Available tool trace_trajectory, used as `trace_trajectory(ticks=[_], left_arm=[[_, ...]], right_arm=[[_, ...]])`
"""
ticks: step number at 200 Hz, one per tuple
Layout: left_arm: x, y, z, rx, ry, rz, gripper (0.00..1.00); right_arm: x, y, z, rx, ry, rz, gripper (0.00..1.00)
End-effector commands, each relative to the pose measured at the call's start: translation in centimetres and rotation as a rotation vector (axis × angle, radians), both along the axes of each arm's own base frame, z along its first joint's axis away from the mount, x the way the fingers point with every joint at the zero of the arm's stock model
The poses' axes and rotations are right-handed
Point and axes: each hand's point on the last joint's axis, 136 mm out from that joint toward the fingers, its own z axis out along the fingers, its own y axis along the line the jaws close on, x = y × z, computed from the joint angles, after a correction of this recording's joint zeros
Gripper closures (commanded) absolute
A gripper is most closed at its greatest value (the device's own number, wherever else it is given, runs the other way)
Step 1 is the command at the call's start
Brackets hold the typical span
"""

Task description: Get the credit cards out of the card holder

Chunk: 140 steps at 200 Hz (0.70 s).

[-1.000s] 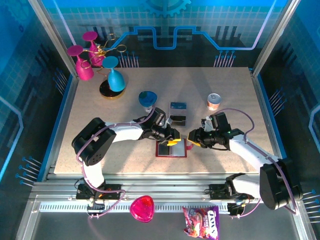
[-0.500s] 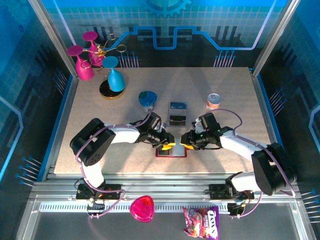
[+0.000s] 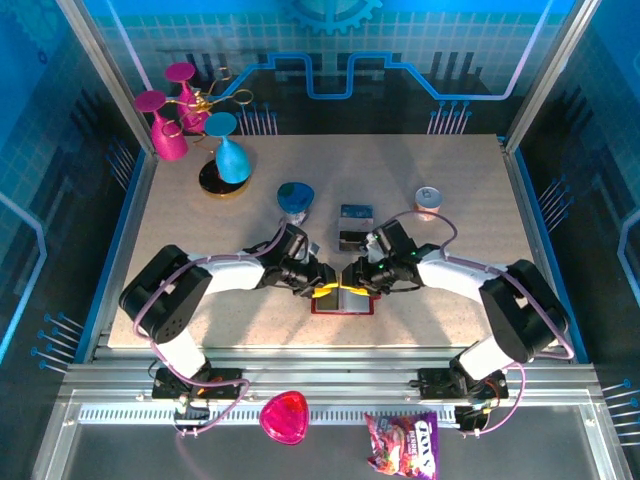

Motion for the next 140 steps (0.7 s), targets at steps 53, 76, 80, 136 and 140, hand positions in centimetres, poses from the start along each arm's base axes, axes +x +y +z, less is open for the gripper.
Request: trace_trajectory(ticks=[53,76,80,136,140], left_arm=[[-0.8,2.3,-0.9,0.037,0.004,0.029,0.75],[-1.0,2.6,-1.3,0.038,0.011,0.038,0.78],[-1.0,2.6,-1.4,0.037,0.011,0.039,0.79],[-1.4,3.1,-1.8,0.041,0.021,0.046,0.83],[-1.4,3.1,-1.9,0.041,0.022,0.047,0.83]], right_arm=[[0.1,2.8,0.0,0.004,0.019,0.061,0.65],[0.1,3.2,-0.7,-0.022,0.031,0.071,0.67],[0.0,3.2,-0.8,-0.029,0.032,0.075,0.67],[0.2,3.4,-1.9,-0.090,0.036,0.094,0.70],[0.2,3.4,-2.0,-0.093,0.036,0.095,0.70]])
